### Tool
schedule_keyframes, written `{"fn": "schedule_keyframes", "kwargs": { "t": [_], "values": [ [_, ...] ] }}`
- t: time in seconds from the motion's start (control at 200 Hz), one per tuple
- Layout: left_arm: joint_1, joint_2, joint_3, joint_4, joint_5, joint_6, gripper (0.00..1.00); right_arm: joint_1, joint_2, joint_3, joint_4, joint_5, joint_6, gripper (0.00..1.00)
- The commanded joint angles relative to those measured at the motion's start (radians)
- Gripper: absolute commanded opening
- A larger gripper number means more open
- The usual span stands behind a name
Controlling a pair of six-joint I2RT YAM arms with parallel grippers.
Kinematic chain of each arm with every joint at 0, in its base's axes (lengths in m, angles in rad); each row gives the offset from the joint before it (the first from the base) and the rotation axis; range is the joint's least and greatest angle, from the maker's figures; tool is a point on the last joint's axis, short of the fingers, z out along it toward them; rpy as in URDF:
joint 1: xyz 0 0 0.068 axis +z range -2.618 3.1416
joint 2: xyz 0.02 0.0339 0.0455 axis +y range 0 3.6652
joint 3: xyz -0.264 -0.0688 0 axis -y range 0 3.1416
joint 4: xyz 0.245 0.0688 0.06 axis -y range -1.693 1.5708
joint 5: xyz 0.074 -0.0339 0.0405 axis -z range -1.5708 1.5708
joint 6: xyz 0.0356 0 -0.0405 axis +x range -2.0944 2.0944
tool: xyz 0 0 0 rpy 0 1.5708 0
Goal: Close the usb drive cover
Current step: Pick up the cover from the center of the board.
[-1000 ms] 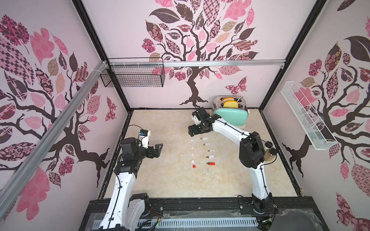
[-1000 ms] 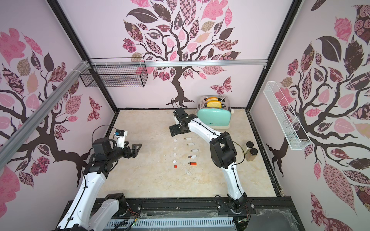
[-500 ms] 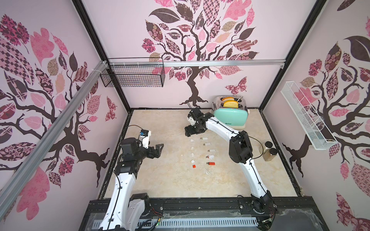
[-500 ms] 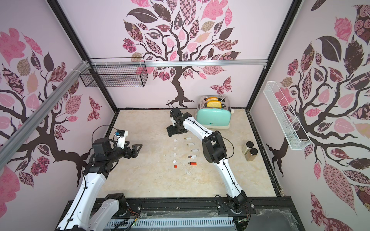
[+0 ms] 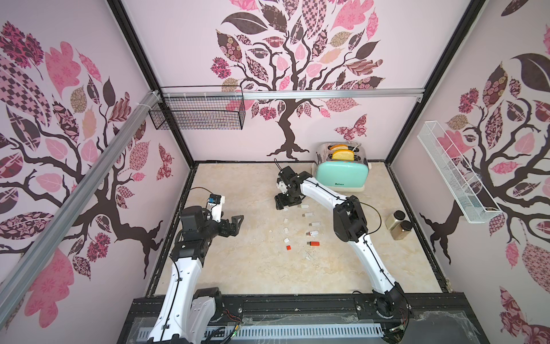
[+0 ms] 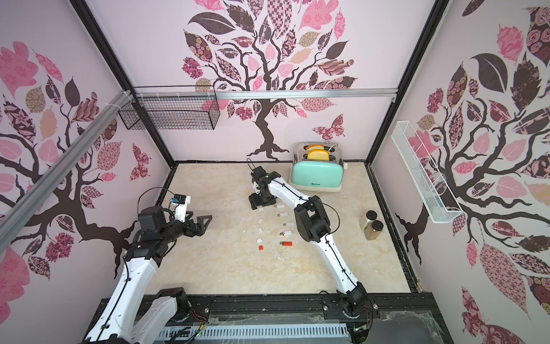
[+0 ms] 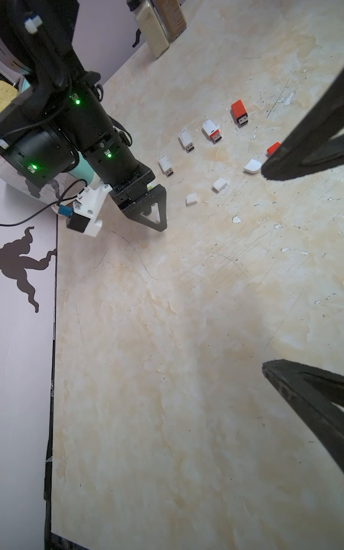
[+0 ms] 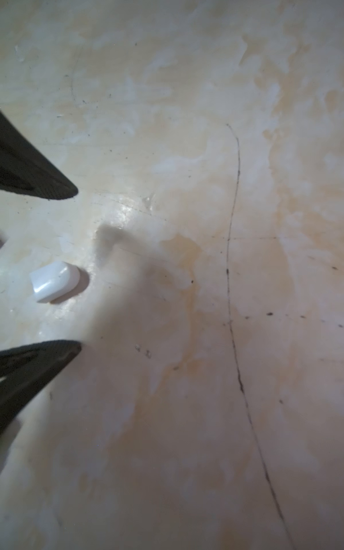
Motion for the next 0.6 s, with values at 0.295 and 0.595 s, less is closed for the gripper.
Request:
{"fn": "schedule_keyframes", "kwargs": {
  "t": [0.295, 0.595],
  "values": [
    [0.005, -0.007, -0.011, 0.027, 0.020, 0.005, 0.98, 0.057, 0.024, 0.024, -0.080, 0.101, -0.074, 0.59],
    [0.011, -0.007, -0.006, 0.018, 0.008, 0.000, 0.98, 0.058, 0.032, 0.042, -0.120, 0.174, -0.046, 0.55]
  ]
}}
